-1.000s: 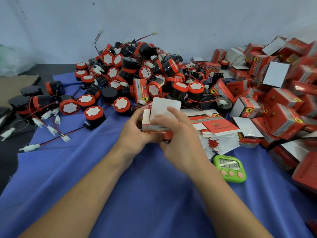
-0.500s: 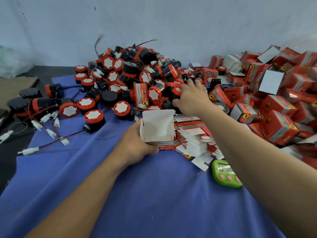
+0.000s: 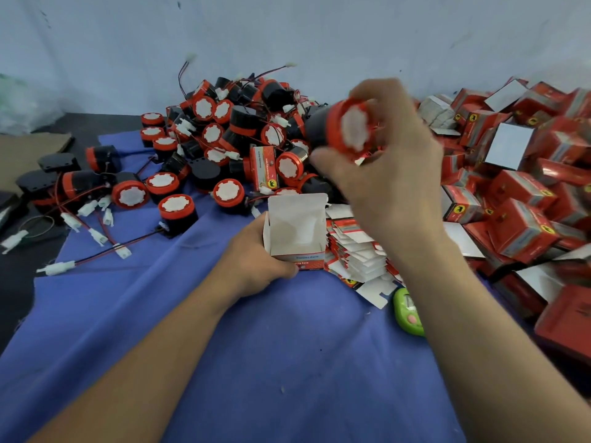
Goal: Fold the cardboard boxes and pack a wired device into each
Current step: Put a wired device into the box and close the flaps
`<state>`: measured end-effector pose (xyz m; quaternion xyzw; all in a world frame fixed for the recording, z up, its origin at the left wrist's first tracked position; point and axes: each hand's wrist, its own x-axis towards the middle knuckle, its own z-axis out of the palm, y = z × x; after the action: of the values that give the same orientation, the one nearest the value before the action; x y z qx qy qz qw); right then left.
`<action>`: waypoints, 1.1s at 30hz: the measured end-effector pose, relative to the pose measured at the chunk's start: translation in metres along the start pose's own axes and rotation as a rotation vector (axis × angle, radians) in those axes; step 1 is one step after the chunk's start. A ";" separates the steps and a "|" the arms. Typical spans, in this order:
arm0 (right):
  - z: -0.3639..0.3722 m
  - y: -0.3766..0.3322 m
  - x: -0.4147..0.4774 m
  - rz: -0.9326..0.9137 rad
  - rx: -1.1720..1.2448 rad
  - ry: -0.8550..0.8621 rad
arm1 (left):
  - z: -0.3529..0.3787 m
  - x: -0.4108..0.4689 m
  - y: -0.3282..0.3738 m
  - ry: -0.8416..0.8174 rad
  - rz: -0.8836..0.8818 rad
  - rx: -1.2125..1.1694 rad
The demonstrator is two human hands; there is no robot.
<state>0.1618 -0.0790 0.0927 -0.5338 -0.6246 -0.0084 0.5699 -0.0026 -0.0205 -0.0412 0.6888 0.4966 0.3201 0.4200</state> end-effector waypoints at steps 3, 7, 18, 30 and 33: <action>0.012 -0.008 -0.035 -0.157 -0.249 -0.249 | 0.002 0.000 -0.002 0.011 0.035 0.001; 0.039 0.005 -0.064 -0.121 -0.479 -0.620 | 0.002 0.001 -0.003 0.060 0.154 0.157; 0.063 0.022 -0.081 -0.122 -0.596 -0.430 | -0.004 0.005 -0.003 0.056 0.152 0.161; 0.048 0.025 -0.090 -0.179 -0.654 -0.470 | -0.006 -0.005 0.001 0.061 0.007 -0.003; 0.035 0.033 -0.084 -0.146 -0.619 -0.209 | -0.008 -0.010 0.007 0.092 -0.035 -0.013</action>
<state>0.1409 -0.0981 0.0003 -0.6335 -0.6840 -0.1837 0.3115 -0.0093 -0.0289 -0.0313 0.6619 0.5251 0.3472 0.4069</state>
